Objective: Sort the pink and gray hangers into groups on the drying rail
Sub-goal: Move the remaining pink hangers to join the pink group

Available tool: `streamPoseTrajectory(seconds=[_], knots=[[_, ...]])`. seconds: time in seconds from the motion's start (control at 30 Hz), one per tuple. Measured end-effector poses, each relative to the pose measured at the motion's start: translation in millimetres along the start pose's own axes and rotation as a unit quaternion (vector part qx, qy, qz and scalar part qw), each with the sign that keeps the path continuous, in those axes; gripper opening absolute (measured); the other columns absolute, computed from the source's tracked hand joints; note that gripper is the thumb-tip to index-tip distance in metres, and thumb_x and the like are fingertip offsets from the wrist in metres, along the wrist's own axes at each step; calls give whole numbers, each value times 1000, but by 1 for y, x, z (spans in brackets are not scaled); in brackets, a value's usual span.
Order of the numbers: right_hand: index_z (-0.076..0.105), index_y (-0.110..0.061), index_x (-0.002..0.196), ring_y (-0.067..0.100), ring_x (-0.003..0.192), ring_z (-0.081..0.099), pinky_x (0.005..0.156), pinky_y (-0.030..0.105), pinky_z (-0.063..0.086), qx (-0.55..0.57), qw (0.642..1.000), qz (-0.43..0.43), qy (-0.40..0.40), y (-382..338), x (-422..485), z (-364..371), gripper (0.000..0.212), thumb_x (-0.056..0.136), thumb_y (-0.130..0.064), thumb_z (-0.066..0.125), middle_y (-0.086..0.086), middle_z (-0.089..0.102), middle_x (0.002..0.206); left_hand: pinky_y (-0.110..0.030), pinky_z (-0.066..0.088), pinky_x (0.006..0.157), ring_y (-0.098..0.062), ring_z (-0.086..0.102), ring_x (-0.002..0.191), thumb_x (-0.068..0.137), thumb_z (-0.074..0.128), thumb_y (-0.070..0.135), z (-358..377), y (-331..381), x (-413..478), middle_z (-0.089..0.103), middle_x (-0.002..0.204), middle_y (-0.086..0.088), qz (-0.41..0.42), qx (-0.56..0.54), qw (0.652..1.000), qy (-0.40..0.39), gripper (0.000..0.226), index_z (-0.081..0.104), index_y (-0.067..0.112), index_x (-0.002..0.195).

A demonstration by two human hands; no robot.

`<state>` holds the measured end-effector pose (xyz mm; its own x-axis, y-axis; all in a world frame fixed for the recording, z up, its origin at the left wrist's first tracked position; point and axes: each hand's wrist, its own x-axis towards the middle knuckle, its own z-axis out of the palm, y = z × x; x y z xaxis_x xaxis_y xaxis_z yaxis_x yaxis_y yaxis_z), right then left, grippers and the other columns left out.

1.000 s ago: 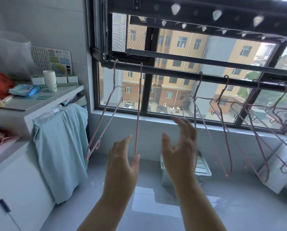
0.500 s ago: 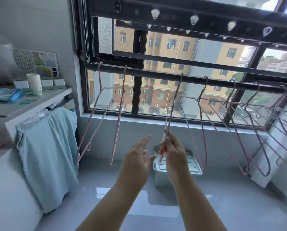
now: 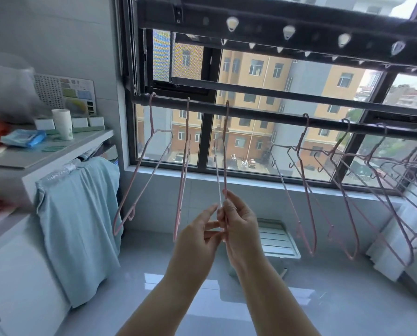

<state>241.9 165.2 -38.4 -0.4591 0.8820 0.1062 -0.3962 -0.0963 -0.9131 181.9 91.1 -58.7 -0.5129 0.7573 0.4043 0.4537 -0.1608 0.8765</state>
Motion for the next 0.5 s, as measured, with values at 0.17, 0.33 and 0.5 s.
streamPoseTrajectory(seconds=[0.17,0.33,0.5], knots=[[56,-17,115,3,39,46,34,16,36,-1,1000,-4,9,3,-2,5,25,95,-9,43,-8,52,46,-19,53,84,2,64,95,85,57,5,-2,0,-2,67,101,9,4,-5,1000,-4,49,47,23,130],[54,-18,118,4,42,48,41,19,40,-21,1000,-1,9,7,-3,5,26,95,-11,42,-8,53,48,-12,51,82,5,64,93,84,59,6,-4,0,-7,66,96,17,-1,-2,1000,1,54,44,28,131],[51,-20,118,13,90,58,73,24,45,-103,994,16,17,2,-11,2,24,97,-21,40,-1,63,91,-4,46,81,3,60,95,81,64,15,-2,3,-14,60,106,13,-2,24,1000,13,63,36,32,135]])
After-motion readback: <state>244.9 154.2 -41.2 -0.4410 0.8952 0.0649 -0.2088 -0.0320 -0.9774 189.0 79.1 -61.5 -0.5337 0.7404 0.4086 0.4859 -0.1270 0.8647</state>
